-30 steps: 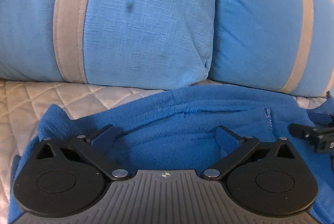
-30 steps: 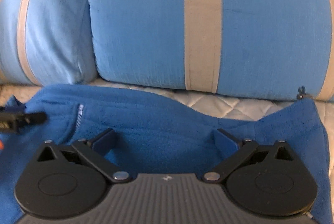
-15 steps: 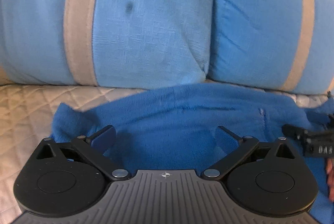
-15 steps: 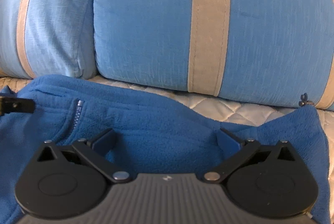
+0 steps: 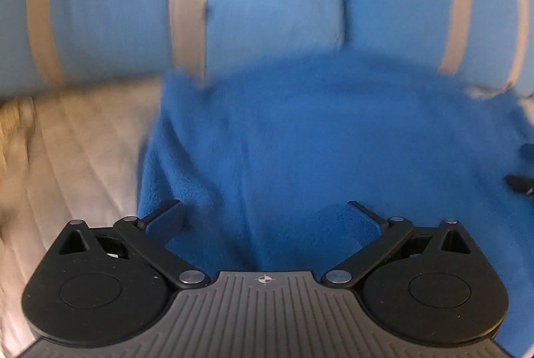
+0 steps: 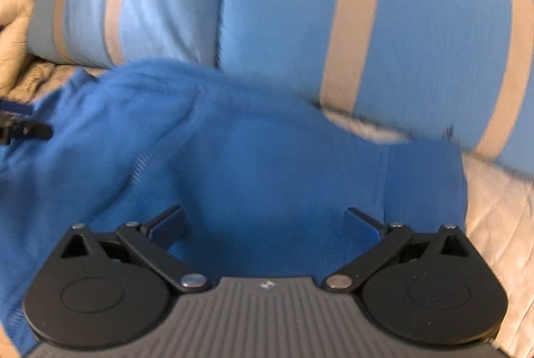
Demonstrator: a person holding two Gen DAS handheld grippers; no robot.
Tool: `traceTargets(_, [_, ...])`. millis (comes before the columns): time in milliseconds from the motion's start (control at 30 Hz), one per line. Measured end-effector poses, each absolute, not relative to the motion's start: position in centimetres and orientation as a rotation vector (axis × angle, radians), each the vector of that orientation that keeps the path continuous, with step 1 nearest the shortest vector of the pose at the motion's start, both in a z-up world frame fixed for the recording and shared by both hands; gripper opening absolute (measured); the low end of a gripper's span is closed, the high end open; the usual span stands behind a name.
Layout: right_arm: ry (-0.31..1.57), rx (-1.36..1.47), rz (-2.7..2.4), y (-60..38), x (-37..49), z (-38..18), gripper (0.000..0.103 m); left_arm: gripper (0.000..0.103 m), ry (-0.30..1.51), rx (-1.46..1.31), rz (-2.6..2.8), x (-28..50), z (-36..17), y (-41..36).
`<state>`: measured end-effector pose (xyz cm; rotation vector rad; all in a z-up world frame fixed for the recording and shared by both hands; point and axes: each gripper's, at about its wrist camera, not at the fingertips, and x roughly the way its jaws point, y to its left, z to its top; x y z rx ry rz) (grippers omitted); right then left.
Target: Fold clothes
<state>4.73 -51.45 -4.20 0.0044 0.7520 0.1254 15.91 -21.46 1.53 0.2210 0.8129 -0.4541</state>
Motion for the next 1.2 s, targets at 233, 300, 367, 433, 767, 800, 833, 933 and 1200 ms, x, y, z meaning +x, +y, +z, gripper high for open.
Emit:
traceTargets(233, [0.740, 0.067, 0.113, -51.9, 5.5, -5.8, 0.102, 0.103, 0.659, 0.247, -0.429, 14.8, 0.0, -22.2])
traceTargets(300, [0.738, 0.075, 0.112, -52.0, 5.6, -5.9, 0.102, 0.103, 0.687, 0.265, -0.421, 14.9, 0.4, -22.3])
traceTargets(367, [0.746, 0.073, 0.116, -52.0, 5.6, -5.7, 0.102, 0.103, 0.716, 0.282, -0.412, 15.0, 0.8, -22.5])
traceTargets(433, [0.773, 0.073, 0.136, -52.1, 5.4, -5.0, 0.102, 0.103, 0.744, 0.300, -0.404, 15.2, 1.2, -22.7])
traceTargets(767, [0.964, 0.040, 0.235, -51.1, 1.1, 1.2, 0.103, 0.103, 0.926, 0.339, -0.582, 8.4, 7.0, -23.5])
traceTargets(800, [0.999, 0.009, 0.256, -50.7, 0.6, 1.1, 0.103, 0.103, 0.950, 0.350, -0.599, 7.8, 6.8, -23.7])
traceTargets(833, [1.038, -0.018, 0.271, -50.2, 0.1, 0.8, 0.103, 0.103, 0.978, 0.360, -0.611, 7.2, 6.3, -24.0])
traceTargets(933, [1.086, -0.043, 0.253, -49.5, -0.8, -0.9, 0.102, 0.103, 1.006, 0.390, -0.591, 6.2, 3.5, -24.4])
traceTargets(1200, [1.074, -0.163, 0.237, -47.3, -0.2, -2.0, 0.102, 0.103, 1.008, 0.479, -0.554, 6.1, 3.3, -25.7])
